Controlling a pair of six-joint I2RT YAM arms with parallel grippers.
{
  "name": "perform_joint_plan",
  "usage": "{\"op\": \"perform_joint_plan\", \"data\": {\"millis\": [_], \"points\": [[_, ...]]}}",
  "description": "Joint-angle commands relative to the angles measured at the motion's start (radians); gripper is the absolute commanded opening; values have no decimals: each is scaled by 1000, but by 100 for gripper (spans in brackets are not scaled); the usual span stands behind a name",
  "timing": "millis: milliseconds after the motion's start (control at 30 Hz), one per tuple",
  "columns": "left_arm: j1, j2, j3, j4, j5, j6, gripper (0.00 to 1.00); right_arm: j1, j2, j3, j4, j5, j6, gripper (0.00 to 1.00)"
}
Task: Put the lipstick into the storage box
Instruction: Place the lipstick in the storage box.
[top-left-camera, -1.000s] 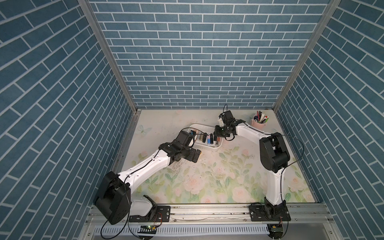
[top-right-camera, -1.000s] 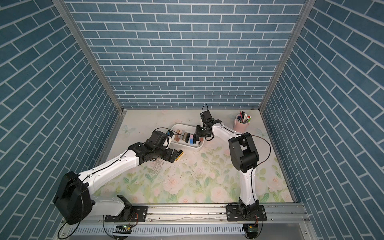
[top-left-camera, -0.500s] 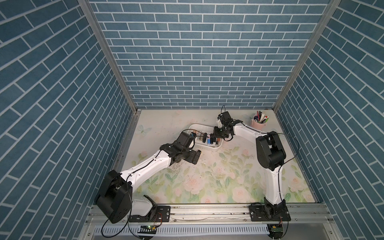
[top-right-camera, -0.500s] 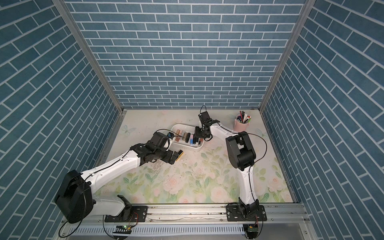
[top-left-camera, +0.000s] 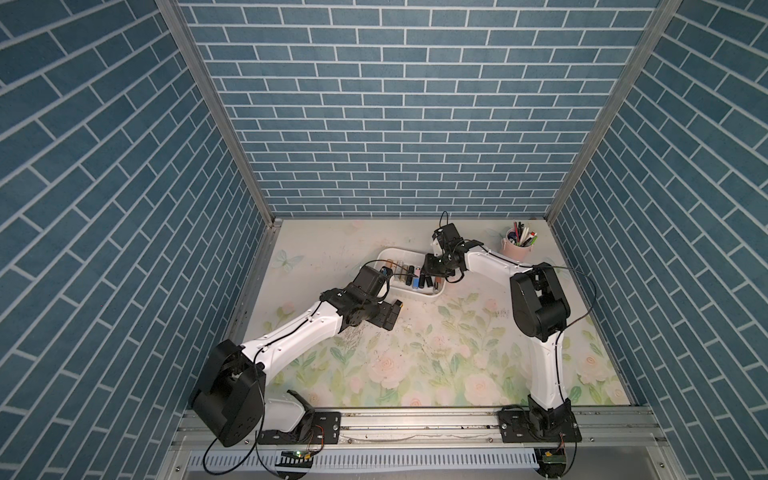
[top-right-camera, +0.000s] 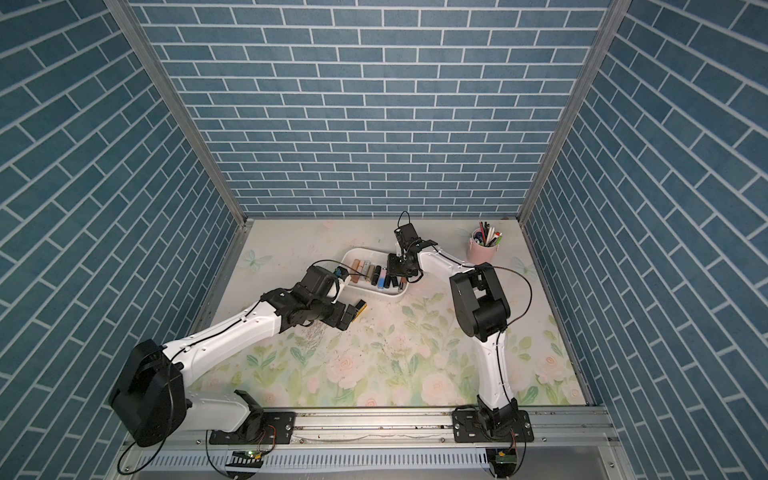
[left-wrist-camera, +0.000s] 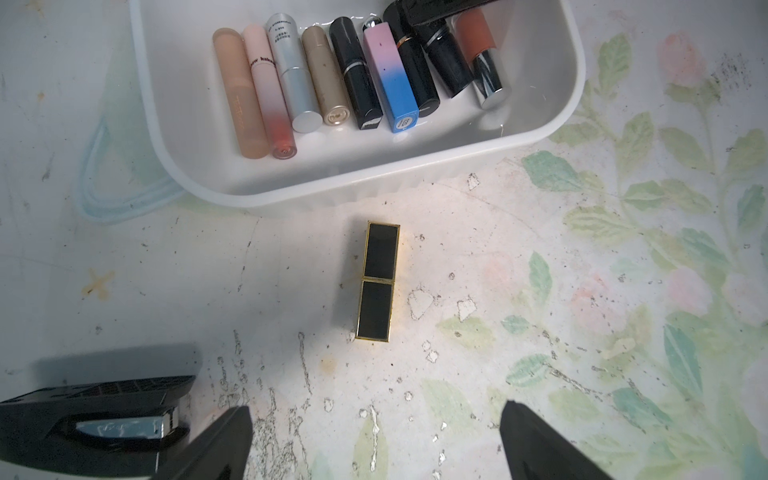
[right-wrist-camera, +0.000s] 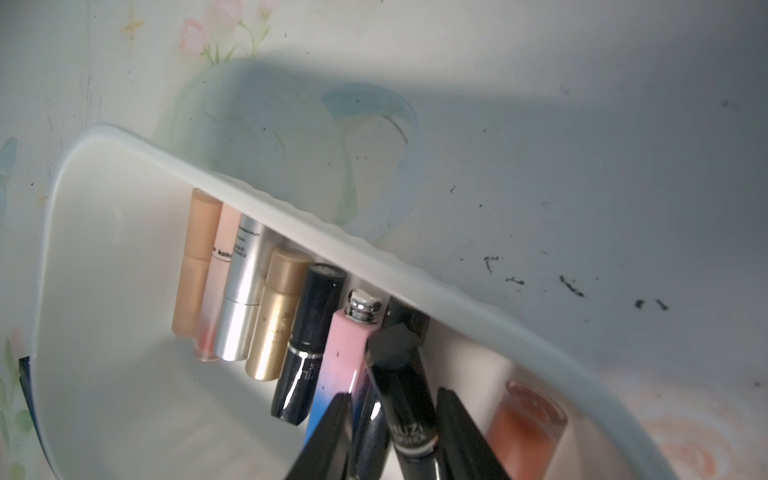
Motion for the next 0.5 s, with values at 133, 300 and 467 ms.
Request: {"op": "perform_joint_plan", "data": {"millis": [133, 300, 467], "points": [[-4, 17, -8, 3, -3, 11, 99, 7, -23, 11, -16, -4, -22, 48], [-4, 21, -12, 12, -1, 7, 99, 9, -64, -15, 13, -57, 0, 53], [-3, 30, -14, 14, -3, 7, 99, 8, -150, -63, 59, -89, 39, 57]]}}
